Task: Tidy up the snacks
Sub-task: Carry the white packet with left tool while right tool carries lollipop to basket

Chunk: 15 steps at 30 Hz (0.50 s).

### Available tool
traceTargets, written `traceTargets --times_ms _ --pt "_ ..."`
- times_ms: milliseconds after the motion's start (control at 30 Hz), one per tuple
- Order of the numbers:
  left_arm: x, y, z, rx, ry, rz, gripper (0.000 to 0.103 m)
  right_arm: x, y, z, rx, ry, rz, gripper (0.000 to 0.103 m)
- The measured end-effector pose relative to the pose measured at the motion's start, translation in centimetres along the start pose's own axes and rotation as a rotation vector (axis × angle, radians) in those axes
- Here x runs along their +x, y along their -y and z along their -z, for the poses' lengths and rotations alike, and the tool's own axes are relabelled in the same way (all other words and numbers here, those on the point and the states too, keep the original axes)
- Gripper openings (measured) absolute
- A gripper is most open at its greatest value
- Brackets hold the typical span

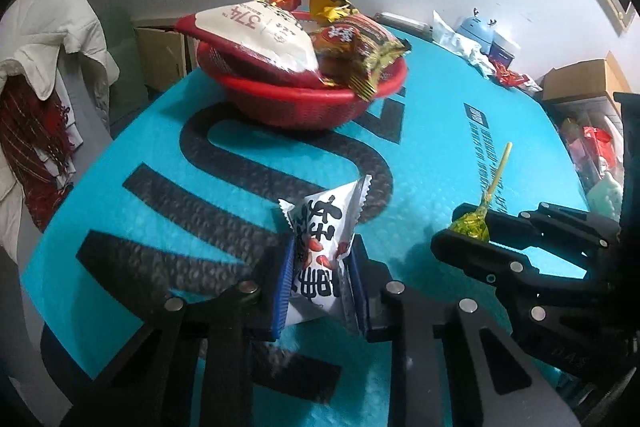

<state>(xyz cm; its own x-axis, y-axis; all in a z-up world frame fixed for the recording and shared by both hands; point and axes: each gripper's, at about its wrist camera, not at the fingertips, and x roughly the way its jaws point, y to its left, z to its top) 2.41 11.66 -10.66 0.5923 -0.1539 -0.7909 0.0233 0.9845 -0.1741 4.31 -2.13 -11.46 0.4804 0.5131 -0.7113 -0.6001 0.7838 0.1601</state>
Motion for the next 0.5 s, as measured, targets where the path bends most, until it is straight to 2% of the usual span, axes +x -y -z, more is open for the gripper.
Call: traceTargets --times_ms 167,500 --pt "-0.9 0.6 1.0 -0.026 0.009 0.027 0.025 -0.6 -0.1 0.1 -0.005 0.006 -0.026 0.027" --pt "-3.3 0.0 1.6 -0.058 0.059 0.033 0.025 -0.9 -1.3 -0.1 -0.029 0.003 -0.045 0.027"
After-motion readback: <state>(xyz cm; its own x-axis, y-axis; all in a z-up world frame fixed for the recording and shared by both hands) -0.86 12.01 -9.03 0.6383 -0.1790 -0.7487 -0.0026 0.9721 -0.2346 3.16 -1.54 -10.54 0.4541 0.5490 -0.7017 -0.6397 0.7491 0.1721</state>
